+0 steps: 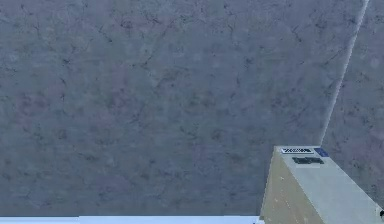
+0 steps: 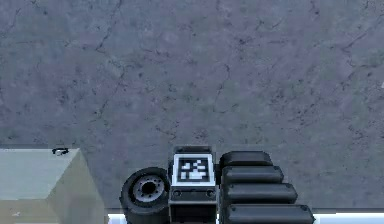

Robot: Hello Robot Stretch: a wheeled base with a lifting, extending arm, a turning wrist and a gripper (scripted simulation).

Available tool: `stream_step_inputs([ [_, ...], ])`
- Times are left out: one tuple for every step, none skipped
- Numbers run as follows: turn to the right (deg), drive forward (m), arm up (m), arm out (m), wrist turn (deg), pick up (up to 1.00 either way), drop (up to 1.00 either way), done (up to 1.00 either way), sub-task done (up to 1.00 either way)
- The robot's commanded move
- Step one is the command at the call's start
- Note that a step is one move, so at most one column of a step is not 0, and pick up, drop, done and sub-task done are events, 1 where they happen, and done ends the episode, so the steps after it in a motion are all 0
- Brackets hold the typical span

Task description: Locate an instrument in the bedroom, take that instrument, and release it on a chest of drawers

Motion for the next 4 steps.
stream_step_inputs([
  [-45.0,0.00,0.00,0.00,0.0,0.00,0.00,0.00,0.00],
  [-21.0,0.00,0.00,0.00,0.0,0.00,0.00,0.00,0.00],
  [-3.0,0.00,0.00,0.00,0.0,0.00,0.00,0.00,0.00],
  [-45.0,0.00,0.00,0.00,0.0,0.00,0.00,0.00,0.00],
])
